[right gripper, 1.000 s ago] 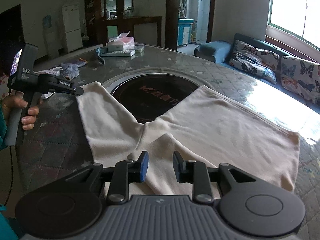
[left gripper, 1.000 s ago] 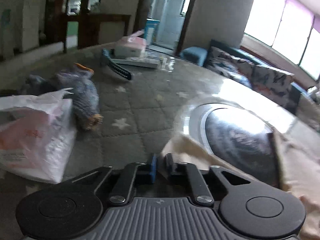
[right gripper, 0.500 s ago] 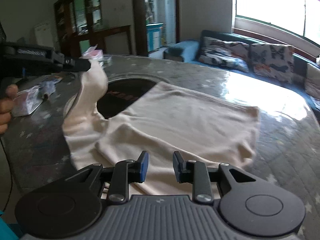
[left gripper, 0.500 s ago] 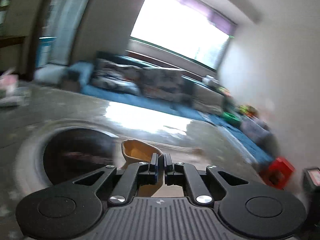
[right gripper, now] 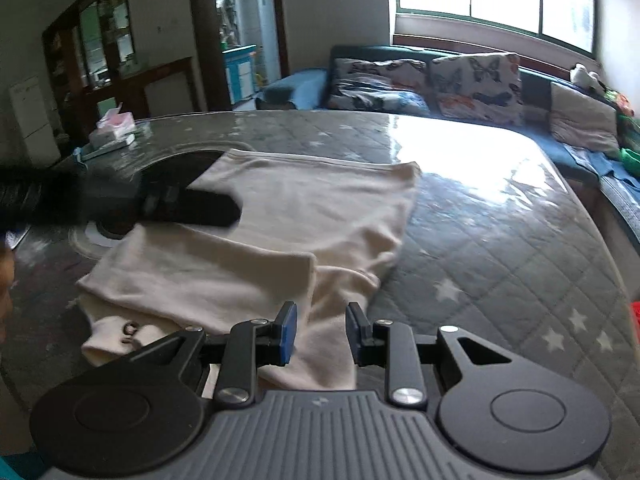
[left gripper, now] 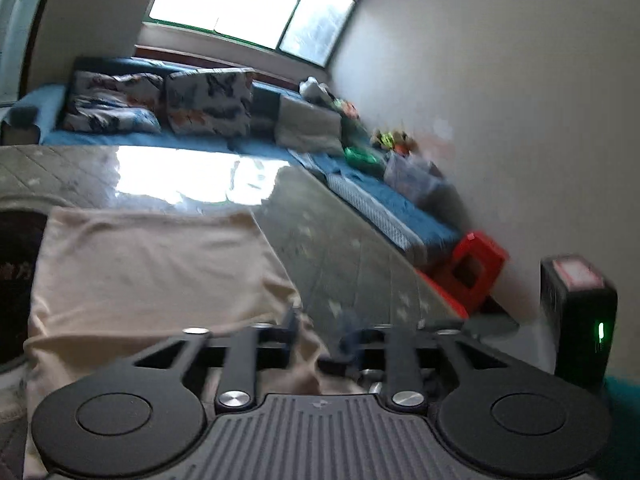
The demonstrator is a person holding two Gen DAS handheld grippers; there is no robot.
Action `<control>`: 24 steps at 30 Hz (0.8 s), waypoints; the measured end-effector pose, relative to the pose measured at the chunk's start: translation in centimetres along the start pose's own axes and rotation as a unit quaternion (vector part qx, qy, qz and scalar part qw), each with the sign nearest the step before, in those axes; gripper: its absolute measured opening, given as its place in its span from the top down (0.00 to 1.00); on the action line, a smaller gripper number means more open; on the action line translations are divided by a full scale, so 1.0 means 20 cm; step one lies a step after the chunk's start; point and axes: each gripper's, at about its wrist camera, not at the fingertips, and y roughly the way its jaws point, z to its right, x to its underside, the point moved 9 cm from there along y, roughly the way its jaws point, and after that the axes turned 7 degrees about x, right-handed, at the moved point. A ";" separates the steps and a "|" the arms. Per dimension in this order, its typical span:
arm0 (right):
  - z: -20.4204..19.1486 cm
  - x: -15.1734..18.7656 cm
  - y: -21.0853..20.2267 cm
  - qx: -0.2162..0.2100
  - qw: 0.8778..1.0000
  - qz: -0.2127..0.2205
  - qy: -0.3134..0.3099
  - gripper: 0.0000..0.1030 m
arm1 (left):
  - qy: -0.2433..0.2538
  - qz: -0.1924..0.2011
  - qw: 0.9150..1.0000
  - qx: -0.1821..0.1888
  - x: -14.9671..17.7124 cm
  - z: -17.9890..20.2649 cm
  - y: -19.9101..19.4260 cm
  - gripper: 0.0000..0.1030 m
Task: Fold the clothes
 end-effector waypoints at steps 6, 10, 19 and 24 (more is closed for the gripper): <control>0.05 -0.01 -0.03 -0.003 1.000 0.004 0.019 0.75 | 0.036 -0.004 0.996 -0.084 0.07 -0.29 -0.18 0.52; -0.01 -0.05 0.01 -0.026 0.999 0.004 0.020 0.75 | 0.027 -0.023 0.991 -0.132 0.18 -0.51 -0.32 0.52; -0.13 0.01 0.14 -0.040 0.998 -0.047 0.006 0.91 | 0.048 -0.050 0.982 -0.175 0.35 -0.66 -0.45 0.45; -0.14 -0.04 0.04 -0.024 0.999 -0.022 -0.002 0.97 | 0.078 -0.064 0.980 -0.173 0.38 -0.65 -0.42 0.47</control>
